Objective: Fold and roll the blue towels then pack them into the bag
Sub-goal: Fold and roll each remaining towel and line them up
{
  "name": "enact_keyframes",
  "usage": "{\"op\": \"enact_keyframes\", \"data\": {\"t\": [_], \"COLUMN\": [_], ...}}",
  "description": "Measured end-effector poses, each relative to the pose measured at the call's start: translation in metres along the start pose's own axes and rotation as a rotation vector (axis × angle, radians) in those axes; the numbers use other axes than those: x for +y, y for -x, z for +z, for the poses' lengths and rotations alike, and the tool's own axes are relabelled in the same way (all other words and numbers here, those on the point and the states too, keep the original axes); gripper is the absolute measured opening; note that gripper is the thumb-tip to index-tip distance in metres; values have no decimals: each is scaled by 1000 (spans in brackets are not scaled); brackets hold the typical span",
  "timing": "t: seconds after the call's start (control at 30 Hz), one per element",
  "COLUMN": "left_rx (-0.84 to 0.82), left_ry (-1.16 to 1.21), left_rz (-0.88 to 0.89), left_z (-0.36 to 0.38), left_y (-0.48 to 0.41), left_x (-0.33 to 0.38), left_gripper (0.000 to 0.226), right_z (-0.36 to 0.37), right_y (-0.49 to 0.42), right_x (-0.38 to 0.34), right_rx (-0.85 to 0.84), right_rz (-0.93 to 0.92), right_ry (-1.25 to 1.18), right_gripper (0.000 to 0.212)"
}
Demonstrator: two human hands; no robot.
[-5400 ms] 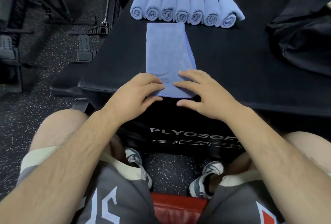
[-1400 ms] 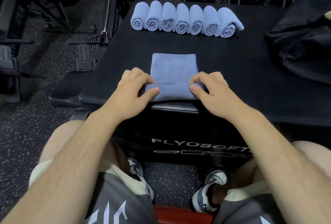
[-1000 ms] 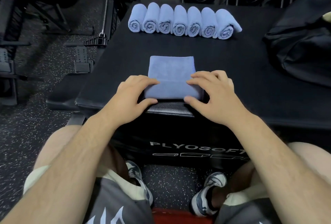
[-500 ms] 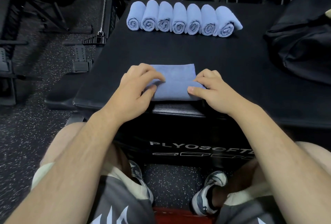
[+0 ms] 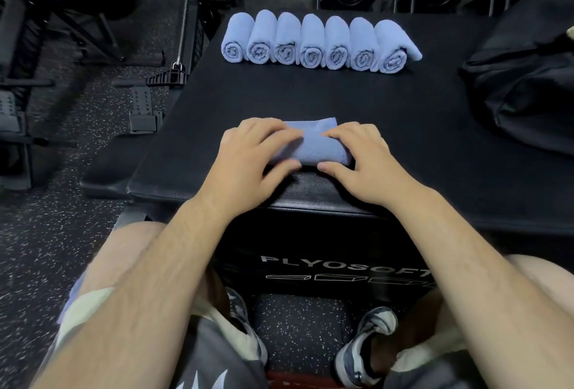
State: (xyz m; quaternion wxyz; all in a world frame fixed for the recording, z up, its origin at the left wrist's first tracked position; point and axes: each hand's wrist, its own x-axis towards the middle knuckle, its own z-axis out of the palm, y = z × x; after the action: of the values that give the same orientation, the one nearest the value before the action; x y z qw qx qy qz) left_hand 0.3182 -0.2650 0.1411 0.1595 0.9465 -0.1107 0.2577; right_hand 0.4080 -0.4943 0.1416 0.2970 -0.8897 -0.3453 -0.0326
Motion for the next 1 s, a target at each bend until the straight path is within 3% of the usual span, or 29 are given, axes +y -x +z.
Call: {"op": "enact_keyframes", "data": {"t": [0.17, 0.27, 0.37, 0.5, 0.63, 0.7, 0.77, 0.83, 0.93, 1.0], "left_rx": [-77, -145, -192, -182, -68, -13, -3, -76, -256, -302], "left_ry": [26, 266, 393, 373, 309, 275, 212, 216, 231, 220], "left_rz": [-58, -129, -170, -254, -206, -181, -204, -249, -298, -305], "left_z": [-1, -10, -16, -9, -2, 0, 1, 0, -9, -13], "left_y": [-6, -6, -3, -7, -9, -11, -13, -13, -14, -16], "left_x": [-3, -3, -2, -4, -1, 2, 1, 0, 0, 0], "left_gripper": [50, 44, 41, 39, 32, 22, 19, 29, 62, 65], "right_z": [-5, -19, -29, -21, -12, -15, -20, -19, -13, -16], "right_y": [-5, -6, -4, -7, -6, -5, -5, -6, -11, -14], "right_x": [-2, -2, -2, -5, -11, -10, -7, -4, -5, -6], "right_rx": [-73, -236, -322, -236, 0, -10, -121, -181, -146, -172], "right_rz": [50, 84, 157, 173, 3, -40, -18, 14, 45, 59], "right_ry": [-68, -129, -342, -304, -154, -101, -20, -4, -134, -203], "right_gripper": [36, 22, 19, 15, 23, 27, 48, 61, 48, 39]}}
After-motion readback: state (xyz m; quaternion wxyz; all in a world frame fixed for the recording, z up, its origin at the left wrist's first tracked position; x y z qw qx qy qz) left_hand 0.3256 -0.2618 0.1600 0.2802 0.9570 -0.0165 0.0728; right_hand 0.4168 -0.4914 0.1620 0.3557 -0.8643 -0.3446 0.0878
